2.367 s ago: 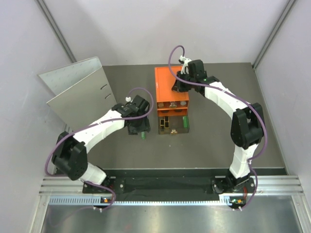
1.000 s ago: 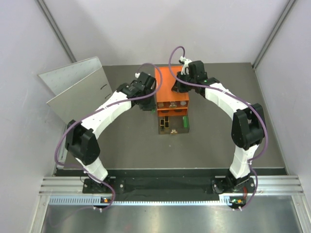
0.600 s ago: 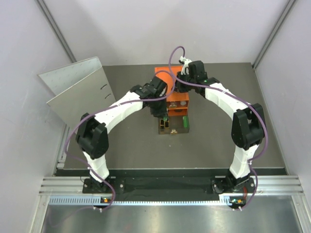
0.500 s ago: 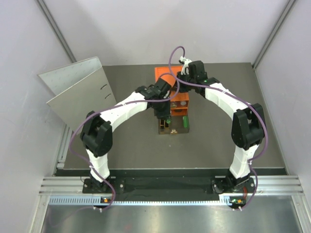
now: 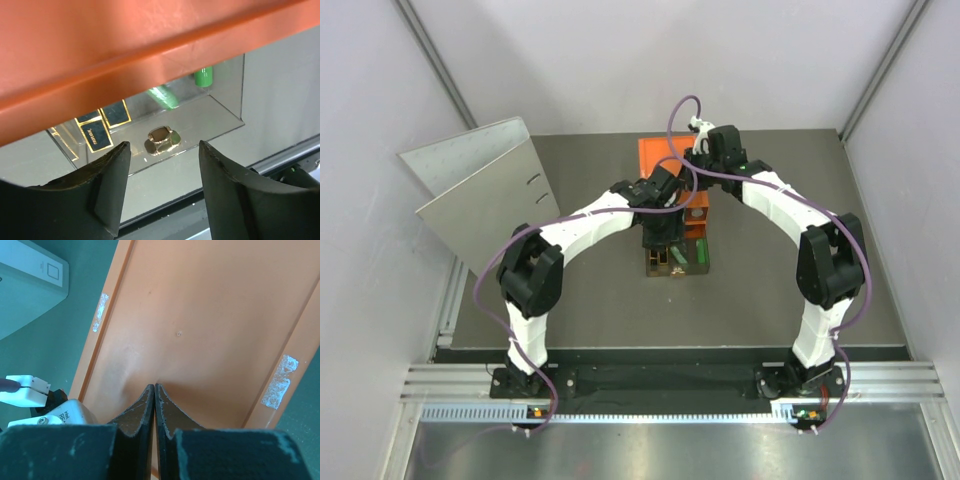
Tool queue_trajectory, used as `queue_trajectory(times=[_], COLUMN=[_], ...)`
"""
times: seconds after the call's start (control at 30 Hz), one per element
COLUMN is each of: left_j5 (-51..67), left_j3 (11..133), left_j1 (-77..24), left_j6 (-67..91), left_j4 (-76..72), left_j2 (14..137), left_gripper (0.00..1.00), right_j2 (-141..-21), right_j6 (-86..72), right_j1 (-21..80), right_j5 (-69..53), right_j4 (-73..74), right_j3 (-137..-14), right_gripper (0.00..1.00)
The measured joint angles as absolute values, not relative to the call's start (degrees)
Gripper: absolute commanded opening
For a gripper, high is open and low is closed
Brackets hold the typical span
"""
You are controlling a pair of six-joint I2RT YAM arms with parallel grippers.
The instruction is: Organize the makeup
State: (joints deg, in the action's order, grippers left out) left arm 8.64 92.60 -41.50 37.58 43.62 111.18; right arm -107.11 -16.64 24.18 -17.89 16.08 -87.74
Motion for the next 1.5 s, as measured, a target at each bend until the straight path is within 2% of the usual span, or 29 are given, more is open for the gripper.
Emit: queue_trajectory(times=[0.33, 0.43, 0.57, 0.7, 0.93, 1.17, 1.5], left_j5=[6.1, 4.1, 0.9, -1.7, -5.7, -12.0, -24.9], left_j3=[92.6, 90.7, 84.1, 78.1, 72.8, 71.7, 71.6], left_j1=[-41.5, -41.8, -42.7, -44.8, -51.4, -56.5, -57.0], left_j6=[37.6, 37.6, 37.7, 37.2, 36.4, 36.5, 38.5], left_j4=[44.0, 43.7, 43.3, 42.7, 41.1, 38.8, 35.6], left_j2=[110.4, 107.3, 99.4, 94.0, 95.4, 101.8, 105.8], left_gripper=[0.6, 0.57, 0.14, 0.0, 0.0, 0.0, 0.0], right_j2=[-107.1, -107.1, -107.1, -107.1, -107.1, -107.0, -106.9], right_j6=[-16.6, -16.6, -16.6, -16.7, -16.7, -17.1, -17.1], right_j1=[24.2, 24.2, 24.2, 24.2, 24.2, 24.1, 24.1], right_j5=[-17.9, -17.9, -18.0, -18.1, -18.1, -18.2, -18.3], right_j4=[16.1, 16.1, 16.1, 16.1, 16.0, 15.5, 15.1], right_j3=[-87.7, -87.7, -87.7, -87.7, -87.7, -87.3, -87.0], right_gripper=[0.03, 0.03, 0.03, 0.03, 0.03, 0.02, 0.03])
